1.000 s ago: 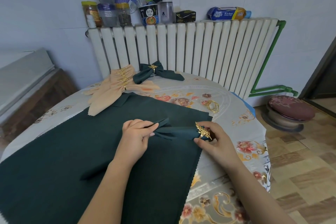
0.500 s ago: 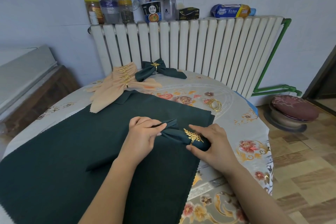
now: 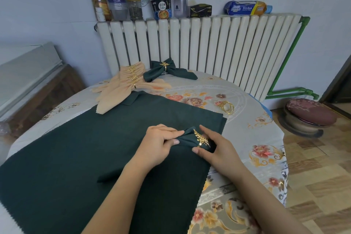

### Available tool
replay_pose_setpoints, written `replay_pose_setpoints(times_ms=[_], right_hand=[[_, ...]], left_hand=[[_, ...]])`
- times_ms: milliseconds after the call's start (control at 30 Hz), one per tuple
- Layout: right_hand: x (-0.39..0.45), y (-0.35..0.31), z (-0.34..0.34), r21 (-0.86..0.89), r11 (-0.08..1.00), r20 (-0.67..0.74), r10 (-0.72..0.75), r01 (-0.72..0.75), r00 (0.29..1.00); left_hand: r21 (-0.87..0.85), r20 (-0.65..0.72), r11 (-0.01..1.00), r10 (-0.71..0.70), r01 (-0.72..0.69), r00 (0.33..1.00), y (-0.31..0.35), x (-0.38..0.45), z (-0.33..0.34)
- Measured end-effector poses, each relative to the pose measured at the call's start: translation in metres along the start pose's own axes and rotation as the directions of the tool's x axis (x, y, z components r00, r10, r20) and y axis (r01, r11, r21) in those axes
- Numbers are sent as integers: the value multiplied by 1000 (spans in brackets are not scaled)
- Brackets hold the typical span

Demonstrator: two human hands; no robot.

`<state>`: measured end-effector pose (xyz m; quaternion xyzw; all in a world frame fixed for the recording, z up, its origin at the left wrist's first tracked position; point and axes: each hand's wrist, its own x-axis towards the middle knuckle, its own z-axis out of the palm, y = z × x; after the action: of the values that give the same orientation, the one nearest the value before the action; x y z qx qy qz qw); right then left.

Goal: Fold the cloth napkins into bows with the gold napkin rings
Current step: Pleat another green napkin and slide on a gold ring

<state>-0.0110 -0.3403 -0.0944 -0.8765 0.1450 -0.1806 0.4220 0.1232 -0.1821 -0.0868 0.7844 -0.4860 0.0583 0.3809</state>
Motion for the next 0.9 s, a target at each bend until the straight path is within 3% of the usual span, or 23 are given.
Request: replay_pose_setpoints(times_ms=[233,400,634,900], right_hand=[[3,4,-8,157,983,172,65,-93,983],[5,2,-8,126,982,266,106,-144,958],[4,8,-6,147,984,226,61,-96,972],[1,10,-1,176,982,87,58,-72,995]], left_hand=[[-18,257,990,-127,137,958,9,-3,-6],[39,357,983,-180,178,916,12,-5,-5],[163,456,983,-155,90,876,16,-1,-3],[94,490,977,-211,190,846,10,-1,-4]])
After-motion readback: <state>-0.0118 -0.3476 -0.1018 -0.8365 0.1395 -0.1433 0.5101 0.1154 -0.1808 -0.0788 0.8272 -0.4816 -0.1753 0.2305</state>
